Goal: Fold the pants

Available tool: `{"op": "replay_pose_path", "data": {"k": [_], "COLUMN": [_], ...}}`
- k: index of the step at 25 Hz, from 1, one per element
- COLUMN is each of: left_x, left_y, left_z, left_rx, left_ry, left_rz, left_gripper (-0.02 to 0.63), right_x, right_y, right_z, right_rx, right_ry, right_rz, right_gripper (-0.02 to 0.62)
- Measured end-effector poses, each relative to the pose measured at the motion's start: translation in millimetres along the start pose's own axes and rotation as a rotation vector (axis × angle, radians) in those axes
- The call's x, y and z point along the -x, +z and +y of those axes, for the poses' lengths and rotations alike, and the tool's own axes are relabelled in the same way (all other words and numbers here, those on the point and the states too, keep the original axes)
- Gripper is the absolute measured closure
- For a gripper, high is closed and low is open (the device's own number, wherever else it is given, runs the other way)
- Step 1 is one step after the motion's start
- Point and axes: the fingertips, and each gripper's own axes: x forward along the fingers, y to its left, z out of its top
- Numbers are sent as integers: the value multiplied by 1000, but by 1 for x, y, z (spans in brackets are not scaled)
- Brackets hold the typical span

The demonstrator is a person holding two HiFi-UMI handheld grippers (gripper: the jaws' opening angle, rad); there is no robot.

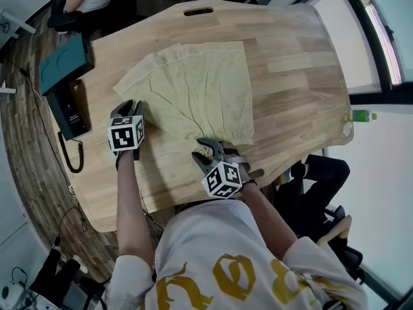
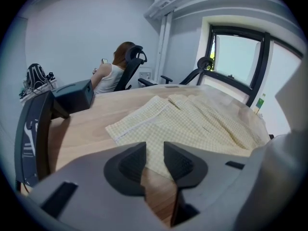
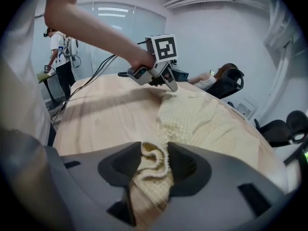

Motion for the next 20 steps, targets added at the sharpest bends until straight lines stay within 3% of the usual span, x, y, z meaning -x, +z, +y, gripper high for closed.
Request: {"op": "replay_pose_path", "data": {"k": [3, 4, 5, 12, 20], "left_x": [-6, -7, -8, -5, 15], "left_y": [-9, -12, -13, -5, 16], "left_z": [0, 0, 0, 7, 14], "left_rx": [-12, -9, 0, 55, 68], "left_ry": [3, 6, 7, 16, 40], "left_rz": [52, 63, 66, 31, -33], "left_gripper": [513, 588, 600, 600, 600], "right_x": [2, 3, 3, 10, 20], "right_y": [2, 4, 6, 11, 23], "right_z": [-5, -7, -9, -22, -25], "right_rx": [-57, -85, -114, -278, -276], "right_ry": [-1, 3, 8, 26, 31], "right_rz": [-17, -29, -40, -95, -132], "right_gripper": [443, 463, 483, 515, 517]}}
